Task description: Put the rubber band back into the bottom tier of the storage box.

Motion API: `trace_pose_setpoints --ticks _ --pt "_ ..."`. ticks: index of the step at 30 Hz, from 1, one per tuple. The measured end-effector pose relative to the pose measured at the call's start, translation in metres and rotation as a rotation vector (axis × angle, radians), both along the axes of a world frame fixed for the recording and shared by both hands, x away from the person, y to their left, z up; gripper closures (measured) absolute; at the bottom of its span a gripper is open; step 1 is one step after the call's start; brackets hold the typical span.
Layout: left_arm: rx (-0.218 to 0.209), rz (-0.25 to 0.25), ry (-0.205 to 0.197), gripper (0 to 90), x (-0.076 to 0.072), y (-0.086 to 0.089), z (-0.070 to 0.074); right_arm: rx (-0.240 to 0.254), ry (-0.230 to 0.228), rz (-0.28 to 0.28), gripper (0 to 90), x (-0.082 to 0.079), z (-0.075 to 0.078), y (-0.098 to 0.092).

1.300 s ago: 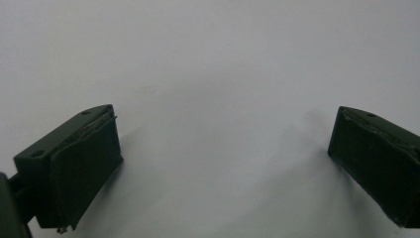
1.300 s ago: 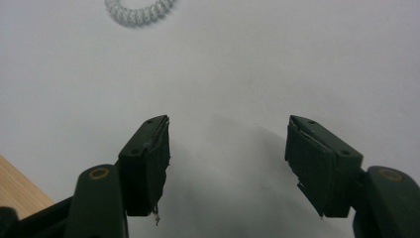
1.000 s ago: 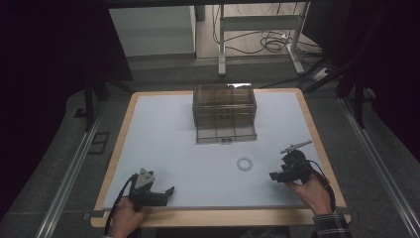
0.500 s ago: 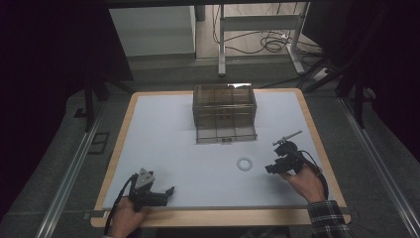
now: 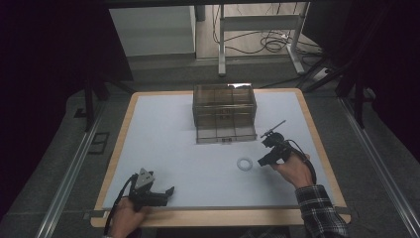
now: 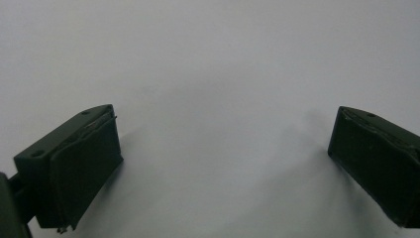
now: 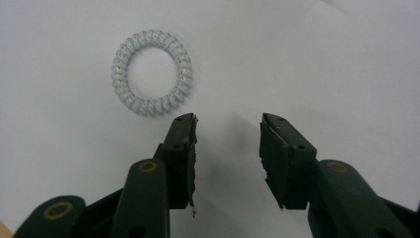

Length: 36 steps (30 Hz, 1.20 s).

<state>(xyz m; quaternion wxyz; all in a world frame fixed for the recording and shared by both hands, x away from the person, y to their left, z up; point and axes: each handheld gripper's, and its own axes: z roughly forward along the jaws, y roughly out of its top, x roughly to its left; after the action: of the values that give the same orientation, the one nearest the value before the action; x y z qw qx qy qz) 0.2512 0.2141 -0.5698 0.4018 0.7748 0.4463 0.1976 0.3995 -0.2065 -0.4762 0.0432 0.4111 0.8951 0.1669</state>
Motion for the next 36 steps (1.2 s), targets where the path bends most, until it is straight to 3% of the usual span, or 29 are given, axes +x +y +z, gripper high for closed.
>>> trace_pose_setpoints --ticks 13,21,31,36 --pt "0.0 0.0 0.0 0.0 0.0 0.0 0.0 -0.053 0.057 0.049 66.8 0.017 0.001 0.033" --pt "0.0 0.0 0.0 0.0 0.0 0.0 0.0 -0.108 0.091 0.082 68.8 0.023 -0.009 0.05" --pt "0.0 0.0 0.0 0.0 0.0 0.0 0.0 -0.22 0.096 0.127 79.2 0.025 -0.016 0.065" --pt "0.0 0.0 0.0 0.0 0.0 0.0 0.0 -0.222 0.109 0.118 80.7 0.027 -0.015 0.066"
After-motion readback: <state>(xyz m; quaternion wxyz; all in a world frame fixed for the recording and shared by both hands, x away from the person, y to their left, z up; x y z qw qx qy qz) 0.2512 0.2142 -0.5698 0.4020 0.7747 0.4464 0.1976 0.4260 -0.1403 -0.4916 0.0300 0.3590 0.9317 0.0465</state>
